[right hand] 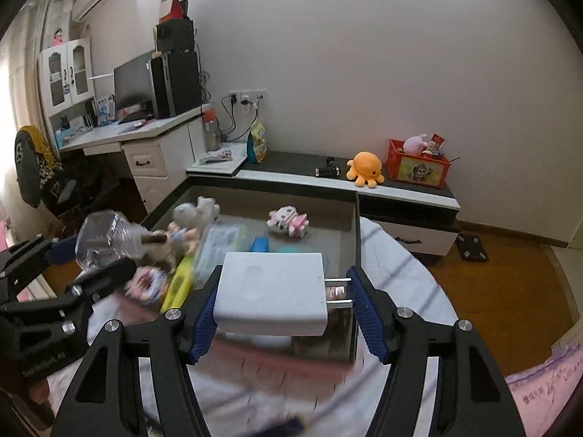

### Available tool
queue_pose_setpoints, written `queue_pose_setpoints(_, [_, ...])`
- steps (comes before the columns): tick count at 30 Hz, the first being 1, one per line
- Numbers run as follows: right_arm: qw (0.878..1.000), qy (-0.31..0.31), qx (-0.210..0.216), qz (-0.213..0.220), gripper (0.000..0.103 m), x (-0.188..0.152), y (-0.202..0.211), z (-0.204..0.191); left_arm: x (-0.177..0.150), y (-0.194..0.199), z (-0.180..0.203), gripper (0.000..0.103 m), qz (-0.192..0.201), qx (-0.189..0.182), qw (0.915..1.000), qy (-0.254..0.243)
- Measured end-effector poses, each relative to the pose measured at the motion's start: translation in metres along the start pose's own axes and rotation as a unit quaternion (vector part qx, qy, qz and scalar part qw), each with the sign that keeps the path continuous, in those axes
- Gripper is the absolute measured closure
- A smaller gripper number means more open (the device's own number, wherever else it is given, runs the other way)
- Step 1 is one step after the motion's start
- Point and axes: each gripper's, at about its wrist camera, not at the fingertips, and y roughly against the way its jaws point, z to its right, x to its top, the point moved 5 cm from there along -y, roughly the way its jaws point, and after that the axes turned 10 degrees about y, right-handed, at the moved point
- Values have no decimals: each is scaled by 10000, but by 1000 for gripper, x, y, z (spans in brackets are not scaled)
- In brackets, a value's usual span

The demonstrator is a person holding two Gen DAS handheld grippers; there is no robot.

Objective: Organize rigid objects
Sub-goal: 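Carry the glass bottle and white charger into the pink box and release both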

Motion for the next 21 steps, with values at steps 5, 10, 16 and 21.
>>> queue_pose_setpoints(5, [9990, 26, 29, -437, 36, 8, -56, 15, 1, -40, -2, 51, -275, 36, 9996, -3])
queue_pose_setpoints(10, [9978, 42, 79, -655, 36, 6, -84, 21, 4, -61, -7, 50, -315, 167, 9994, -2])
queue_pose_setpoints(16, [9982, 1, 166, -574, 34, 8, -91, 22, 7, -72, -15, 48, -357, 273, 9989, 105])
queue_pose_setpoints(21, [9992, 10, 209, -338, 24, 17, -79, 18, 6, -60, -18, 24, -235, 289, 9991, 182])
